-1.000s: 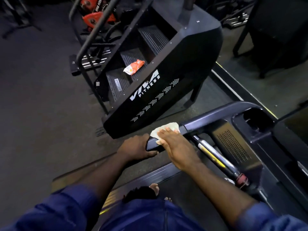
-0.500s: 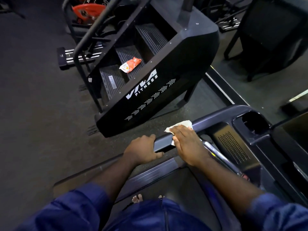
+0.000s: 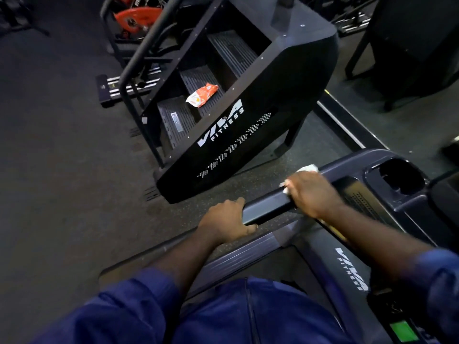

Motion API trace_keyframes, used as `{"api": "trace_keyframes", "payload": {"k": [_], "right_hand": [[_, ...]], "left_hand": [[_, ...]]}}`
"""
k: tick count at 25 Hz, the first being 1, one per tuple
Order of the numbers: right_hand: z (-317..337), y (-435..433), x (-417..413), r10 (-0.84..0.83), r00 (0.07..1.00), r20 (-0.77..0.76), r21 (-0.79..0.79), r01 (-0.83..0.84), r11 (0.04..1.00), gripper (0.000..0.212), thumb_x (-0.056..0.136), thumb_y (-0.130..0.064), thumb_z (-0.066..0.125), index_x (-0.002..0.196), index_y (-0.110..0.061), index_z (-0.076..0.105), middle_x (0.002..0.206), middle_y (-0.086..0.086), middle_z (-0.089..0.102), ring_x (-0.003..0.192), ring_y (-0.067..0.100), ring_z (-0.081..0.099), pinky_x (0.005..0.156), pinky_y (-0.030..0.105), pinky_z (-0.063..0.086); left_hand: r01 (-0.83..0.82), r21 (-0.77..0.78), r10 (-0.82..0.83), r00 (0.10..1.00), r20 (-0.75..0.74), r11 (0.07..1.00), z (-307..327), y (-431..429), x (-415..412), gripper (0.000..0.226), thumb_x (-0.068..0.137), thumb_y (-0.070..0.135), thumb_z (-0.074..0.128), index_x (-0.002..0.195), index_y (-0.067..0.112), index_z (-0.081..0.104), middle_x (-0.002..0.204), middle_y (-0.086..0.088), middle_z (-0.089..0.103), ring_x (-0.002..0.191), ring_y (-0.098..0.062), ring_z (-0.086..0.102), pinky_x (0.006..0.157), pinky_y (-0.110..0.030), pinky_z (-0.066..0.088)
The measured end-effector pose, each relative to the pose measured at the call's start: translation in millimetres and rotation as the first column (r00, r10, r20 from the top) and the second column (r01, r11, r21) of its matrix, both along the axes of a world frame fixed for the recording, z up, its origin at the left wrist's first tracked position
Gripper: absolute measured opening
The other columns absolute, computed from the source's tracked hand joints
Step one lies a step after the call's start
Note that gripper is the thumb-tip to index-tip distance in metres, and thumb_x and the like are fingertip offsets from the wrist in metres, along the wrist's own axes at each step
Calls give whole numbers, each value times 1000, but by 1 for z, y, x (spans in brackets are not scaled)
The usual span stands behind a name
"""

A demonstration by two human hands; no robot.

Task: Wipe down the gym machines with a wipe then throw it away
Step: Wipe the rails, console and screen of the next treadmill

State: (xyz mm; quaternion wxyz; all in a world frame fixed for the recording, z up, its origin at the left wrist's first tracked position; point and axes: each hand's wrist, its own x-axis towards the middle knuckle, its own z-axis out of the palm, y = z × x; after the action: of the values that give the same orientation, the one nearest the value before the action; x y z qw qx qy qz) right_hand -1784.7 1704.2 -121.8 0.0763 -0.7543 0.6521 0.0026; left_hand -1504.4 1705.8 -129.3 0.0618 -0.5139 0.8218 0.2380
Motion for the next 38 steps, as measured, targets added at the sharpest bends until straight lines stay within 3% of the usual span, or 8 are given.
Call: {"api": "trace_keyframes", "payload": {"k": [3, 5, 9, 15, 20, 29, 35, 38], "right_hand": [[18, -31, -7, -106, 981, -163, 72, 119, 990, 51, 110, -37, 25, 100, -11, 69, 102, 14, 72, 98, 34, 66, 92, 46, 50], [10, -25, 36, 93, 980, -174, 74, -81, 994, 48, 109, -34, 27, 99, -13, 69, 99, 10, 73, 94, 33, 68, 89, 46, 52], [-12, 14, 34, 316, 931, 183, -15, -318, 948, 44, 105, -41, 34, 128, -17, 63, 124, 4, 68, 117, 26, 60, 104, 43, 46], [-28, -2, 14, -66, 998, 14, 0, 66, 998, 73, 107, -47, 26, 156, 7, 32, 157, 27, 42, 144, 41, 41, 123, 53, 26], [-32, 39, 13, 225, 973, 47, -49, -223, 974, 75, 107, -50, 33, 164, -4, 16, 173, 15, 13, 160, 30, 14, 130, 47, 14], [-20, 58, 42, 142, 987, 78, 31, -145, 989, 84, 104, -66, 13, 167, -12, 1, 174, 5, -5, 161, 18, -8, 131, 41, -1], [-14, 24, 75, -168, 959, 229, -82, 191, 978, 67, 106, -48, 19, 138, -11, 64, 149, 14, 58, 148, 34, 42, 126, 45, 20], [-27, 41, 109, -58, 967, 247, -187, 106, 976, 53, 110, -40, 29, 137, -13, 66, 145, 9, 62, 143, 30, 48, 124, 46, 27]], "left_hand": [[-17, 7, 17, 999, 37, 1000, 1, 1, -4, 61, 82, 75, 64, 118, 26, 51, 108, -5, 69, 94, -30, 67, 81, -42, 55], [-31, 27, 29, 997, 73, 999, 0, 1, -7, 63, 81, 75, 65, 119, 27, 51, 110, -5, 69, 95, -29, 67, 80, -41, 54], [-72, 26, 69, 993, 99, 997, 3, 1, -11, 54, 80, 74, 67, 107, 32, 46, 109, -5, 68, 93, -29, 66, 73, -37, 44], [-67, -9, 68, 987, 149, 998, -1, 2, -11, 56, 77, 78, 65, 103, 33, 45, 112, -7, 71, 97, -33, 67, 73, -38, 45], [-65, -36, 70, 987, 148, 997, -4, -1, -10, 61, 74, 79, 64, 108, 31, 50, 111, -5, 71, 95, -32, 67, 72, -38, 45], [-26, -25, 27, 998, 57, 999, -6, -1, 0, 61, 77, 77, 64, 112, 28, 52, 105, -3, 69, 88, -28, 65, 79, -42, 56], [104, 194, -102, 995, -25, 975, 4, -11, 18, 71, 74, 66, 80, 118, 25, 43, 110, -6, 64, 94, -27, 63, 77, -38, 54], [177, 307, -182, 983, -12, 935, 6, -15, 55, 77, 76, 64, 81, 126, 27, 36, 120, -11, 64, 100, -29, 63, 87, -44, 58]]}}
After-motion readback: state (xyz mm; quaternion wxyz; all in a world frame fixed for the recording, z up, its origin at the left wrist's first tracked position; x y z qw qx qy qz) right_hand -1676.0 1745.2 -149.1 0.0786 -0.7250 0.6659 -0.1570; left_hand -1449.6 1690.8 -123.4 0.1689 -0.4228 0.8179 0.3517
